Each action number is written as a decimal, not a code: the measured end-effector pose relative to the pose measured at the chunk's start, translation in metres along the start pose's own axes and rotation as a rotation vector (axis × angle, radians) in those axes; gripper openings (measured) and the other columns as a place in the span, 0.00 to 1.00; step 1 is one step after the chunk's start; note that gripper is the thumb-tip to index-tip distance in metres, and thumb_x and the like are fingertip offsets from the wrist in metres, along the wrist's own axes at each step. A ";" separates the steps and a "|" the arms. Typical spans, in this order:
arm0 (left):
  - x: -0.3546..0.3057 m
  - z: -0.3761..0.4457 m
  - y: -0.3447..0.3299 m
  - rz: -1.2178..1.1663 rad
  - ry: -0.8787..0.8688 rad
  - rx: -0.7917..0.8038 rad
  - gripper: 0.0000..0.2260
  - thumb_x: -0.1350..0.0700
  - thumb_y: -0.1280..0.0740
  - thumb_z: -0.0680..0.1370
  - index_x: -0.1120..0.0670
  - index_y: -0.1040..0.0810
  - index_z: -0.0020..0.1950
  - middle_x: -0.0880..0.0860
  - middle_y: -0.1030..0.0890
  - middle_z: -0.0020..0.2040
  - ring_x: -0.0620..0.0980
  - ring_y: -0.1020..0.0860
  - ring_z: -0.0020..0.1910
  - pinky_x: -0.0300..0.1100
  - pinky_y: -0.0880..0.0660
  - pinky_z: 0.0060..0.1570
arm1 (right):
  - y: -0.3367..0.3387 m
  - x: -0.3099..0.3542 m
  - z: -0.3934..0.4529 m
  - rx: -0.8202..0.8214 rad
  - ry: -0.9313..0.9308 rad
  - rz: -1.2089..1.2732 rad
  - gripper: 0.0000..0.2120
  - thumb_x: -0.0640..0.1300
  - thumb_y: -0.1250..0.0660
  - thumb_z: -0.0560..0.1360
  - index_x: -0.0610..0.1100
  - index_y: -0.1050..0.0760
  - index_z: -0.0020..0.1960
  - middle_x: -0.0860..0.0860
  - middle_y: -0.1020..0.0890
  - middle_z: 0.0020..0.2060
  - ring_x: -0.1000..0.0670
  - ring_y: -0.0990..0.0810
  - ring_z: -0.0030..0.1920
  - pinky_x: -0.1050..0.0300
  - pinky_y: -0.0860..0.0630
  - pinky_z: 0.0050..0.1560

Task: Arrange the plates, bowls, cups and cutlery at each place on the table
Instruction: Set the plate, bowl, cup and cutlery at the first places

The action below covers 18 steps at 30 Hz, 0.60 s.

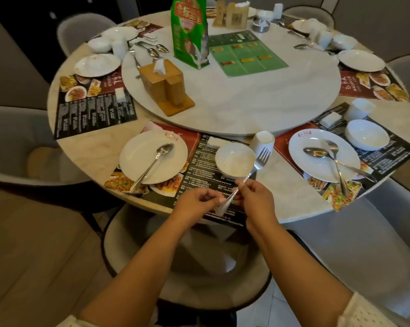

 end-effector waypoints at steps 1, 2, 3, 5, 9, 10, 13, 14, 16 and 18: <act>-0.001 0.000 0.013 0.018 -0.022 -0.051 0.06 0.50 0.27 0.73 0.48 0.16 0.48 0.45 0.15 0.45 0.41 0.18 0.47 0.34 0.24 0.47 | -0.009 0.003 -0.001 0.019 0.012 -0.008 0.07 0.44 0.36 0.78 0.45 0.19 0.46 0.45 0.16 0.41 0.46 0.18 0.43 0.51 0.19 0.46; -0.001 0.001 0.030 0.050 -0.041 -0.122 0.06 0.49 0.28 0.74 0.48 0.17 0.49 0.44 0.16 0.45 0.40 0.19 0.46 0.32 0.25 0.45 | -0.021 0.006 -0.002 0.047 0.024 -0.017 0.08 0.43 0.36 0.79 0.46 0.19 0.46 0.45 0.16 0.42 0.46 0.18 0.45 0.50 0.19 0.47; -0.001 0.002 0.048 0.089 -0.055 -0.198 0.06 0.48 0.30 0.75 0.48 0.17 0.49 0.44 0.17 0.44 0.39 0.20 0.45 0.32 0.27 0.42 | -0.033 0.007 -0.003 0.079 0.034 -0.030 0.08 0.43 0.37 0.79 0.47 0.19 0.47 0.46 0.16 0.43 0.47 0.17 0.45 0.50 0.19 0.47; 0.000 0.004 0.082 0.127 -0.078 -0.334 0.04 0.50 0.32 0.77 0.48 0.18 0.47 0.42 0.18 0.43 0.38 0.22 0.44 0.32 0.30 0.40 | -0.060 0.008 -0.004 0.141 0.041 -0.076 0.11 0.43 0.40 0.80 0.49 0.19 0.47 0.50 0.16 0.42 0.51 0.18 0.43 0.55 0.20 0.42; 0.007 0.012 0.142 0.221 -0.101 -0.564 0.07 0.58 0.34 0.78 0.48 0.19 0.51 0.47 0.23 0.53 0.45 0.25 0.54 0.38 0.30 0.54 | -0.116 0.004 -0.004 0.201 0.023 -0.240 0.13 0.44 0.44 0.81 0.51 0.21 0.48 0.52 0.22 0.37 0.52 0.24 0.36 0.57 0.25 0.36; 0.012 0.015 0.156 0.239 -0.085 -0.612 0.08 0.59 0.34 0.77 0.49 0.19 0.53 0.49 0.25 0.58 0.48 0.27 0.59 0.39 0.32 0.58 | -0.128 0.005 -0.003 0.197 0.054 -0.305 0.12 0.44 0.42 0.81 0.51 0.21 0.49 0.52 0.22 0.38 0.53 0.25 0.37 0.58 0.27 0.38; 0.027 0.025 0.192 0.257 -0.025 -0.677 0.14 0.60 0.34 0.77 0.51 0.23 0.63 0.53 0.32 0.70 0.53 0.35 0.70 0.41 0.37 0.66 | -0.159 0.015 -0.001 0.132 0.222 -0.498 0.08 0.43 0.37 0.78 0.47 0.20 0.53 0.52 0.19 0.43 0.54 0.23 0.43 0.66 0.31 0.37; 0.032 0.030 0.201 0.255 -0.009 -0.676 0.17 0.60 0.34 0.77 0.52 0.26 0.66 0.54 0.35 0.73 0.54 0.37 0.72 0.44 0.38 0.68 | -0.167 0.018 0.000 0.102 0.264 -0.540 0.09 0.41 0.36 0.78 0.46 0.20 0.55 0.50 0.18 0.46 0.53 0.22 0.45 0.66 0.30 0.38; 0.041 0.039 0.214 0.228 0.037 -0.661 0.21 0.59 0.34 0.77 0.53 0.31 0.71 0.54 0.40 0.76 0.55 0.40 0.74 0.49 0.39 0.70 | -0.180 0.022 0.002 0.046 0.302 -0.600 0.14 0.38 0.37 0.78 0.45 0.22 0.61 0.45 0.19 0.53 0.47 0.21 0.52 0.59 0.24 0.48; 0.050 0.049 0.224 0.187 0.073 -0.624 0.24 0.59 0.34 0.78 0.54 0.35 0.73 0.56 0.40 0.76 0.56 0.40 0.74 0.52 0.38 0.71 | -0.189 0.023 0.006 -0.006 0.297 -0.655 0.19 0.36 0.38 0.77 0.45 0.26 0.67 0.42 0.22 0.57 0.44 0.22 0.54 0.51 0.21 0.54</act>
Point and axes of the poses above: each hand's wrist, its own z-axis towards the middle knuckle, its own y-axis out of the back of the hand, x = y × z, the point moved 7 cm from there along z, towards the middle knuckle
